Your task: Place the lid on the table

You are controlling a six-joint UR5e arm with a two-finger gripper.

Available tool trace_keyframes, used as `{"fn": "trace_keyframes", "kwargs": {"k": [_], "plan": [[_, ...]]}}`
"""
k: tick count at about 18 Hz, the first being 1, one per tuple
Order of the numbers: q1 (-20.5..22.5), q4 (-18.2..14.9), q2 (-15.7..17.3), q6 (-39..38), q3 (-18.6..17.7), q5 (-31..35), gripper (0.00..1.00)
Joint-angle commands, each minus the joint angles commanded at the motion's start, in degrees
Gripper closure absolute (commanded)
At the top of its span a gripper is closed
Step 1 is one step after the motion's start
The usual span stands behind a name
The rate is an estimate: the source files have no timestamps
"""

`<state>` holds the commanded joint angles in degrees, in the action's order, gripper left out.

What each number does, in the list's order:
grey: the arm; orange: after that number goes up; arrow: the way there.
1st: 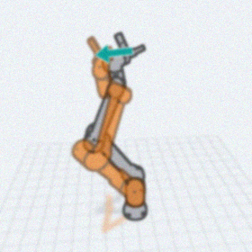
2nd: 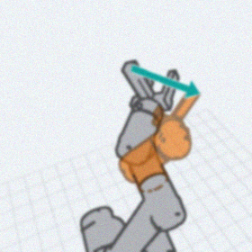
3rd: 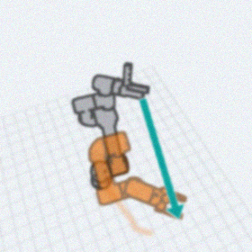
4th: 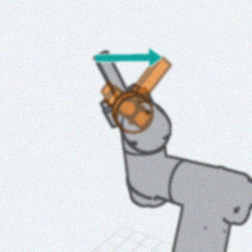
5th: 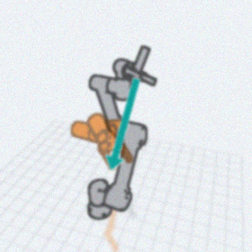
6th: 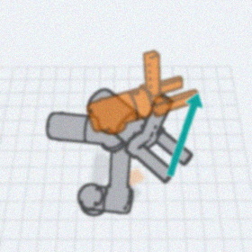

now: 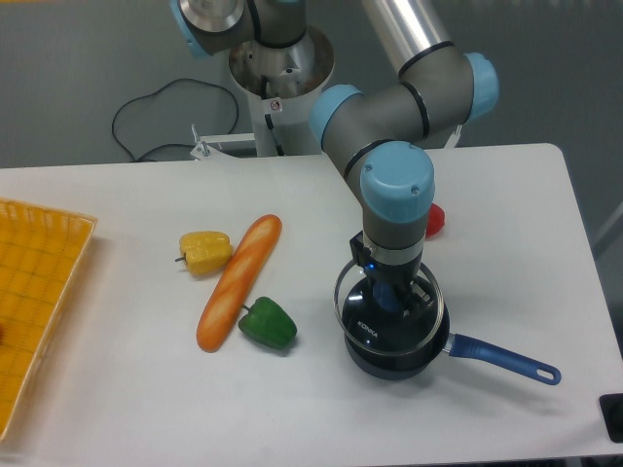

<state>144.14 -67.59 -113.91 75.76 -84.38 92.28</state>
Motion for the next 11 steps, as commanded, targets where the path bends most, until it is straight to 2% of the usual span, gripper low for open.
{"fn": "trace_keyframes", "kwargs": {"k": [11], "plan": [[-0.17,0.09,0.79,-0.18,-0.09,-0.35,0.64]]}}
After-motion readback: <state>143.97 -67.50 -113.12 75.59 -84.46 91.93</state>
